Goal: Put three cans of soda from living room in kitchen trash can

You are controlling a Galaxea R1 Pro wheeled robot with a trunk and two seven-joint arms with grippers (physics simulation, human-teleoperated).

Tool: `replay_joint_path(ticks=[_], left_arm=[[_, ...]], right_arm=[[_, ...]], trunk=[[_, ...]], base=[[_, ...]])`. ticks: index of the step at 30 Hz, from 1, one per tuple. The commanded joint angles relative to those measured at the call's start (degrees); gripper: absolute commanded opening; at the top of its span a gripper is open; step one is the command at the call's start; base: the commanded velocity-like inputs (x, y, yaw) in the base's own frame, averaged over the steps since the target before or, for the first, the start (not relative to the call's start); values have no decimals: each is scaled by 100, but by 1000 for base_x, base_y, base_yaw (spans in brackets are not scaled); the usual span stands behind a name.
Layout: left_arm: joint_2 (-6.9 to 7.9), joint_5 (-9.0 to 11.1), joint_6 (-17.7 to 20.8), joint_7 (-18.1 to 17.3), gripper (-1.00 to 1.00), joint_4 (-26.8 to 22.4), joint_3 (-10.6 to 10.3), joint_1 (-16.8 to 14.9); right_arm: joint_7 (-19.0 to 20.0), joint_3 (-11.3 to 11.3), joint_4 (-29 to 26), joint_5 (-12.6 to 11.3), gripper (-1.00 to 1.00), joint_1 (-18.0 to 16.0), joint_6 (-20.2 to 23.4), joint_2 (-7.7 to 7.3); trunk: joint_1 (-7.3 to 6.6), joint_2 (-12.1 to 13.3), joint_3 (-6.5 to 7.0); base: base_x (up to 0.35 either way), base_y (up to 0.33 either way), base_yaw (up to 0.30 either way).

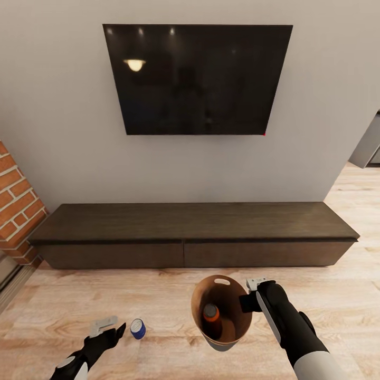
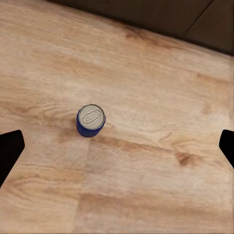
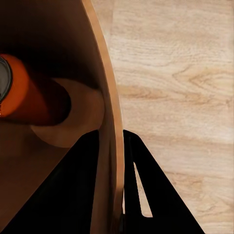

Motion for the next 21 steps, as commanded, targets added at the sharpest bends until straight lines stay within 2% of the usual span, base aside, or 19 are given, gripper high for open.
replay_joint_path(ticks=[1, 11, 21], left_arm=[[-9, 0, -92, 4, 100, -1, 1, 0], [-25, 0, -303, 3, 100, 1, 2, 0], [-26, 0, -325, 2, 100, -7, 2, 0]], right_arm=[[33, 0, -1, -106, -100, -1, 2, 1], [33, 6, -1, -106, -100, -1, 2, 1], [33, 9, -1, -106, -100, 1, 2, 1]], trunk=[[0, 0, 0], [0, 0, 0], [0, 0, 0]], base=[[49, 0, 0], [228, 0, 0], [31, 0, 0]])
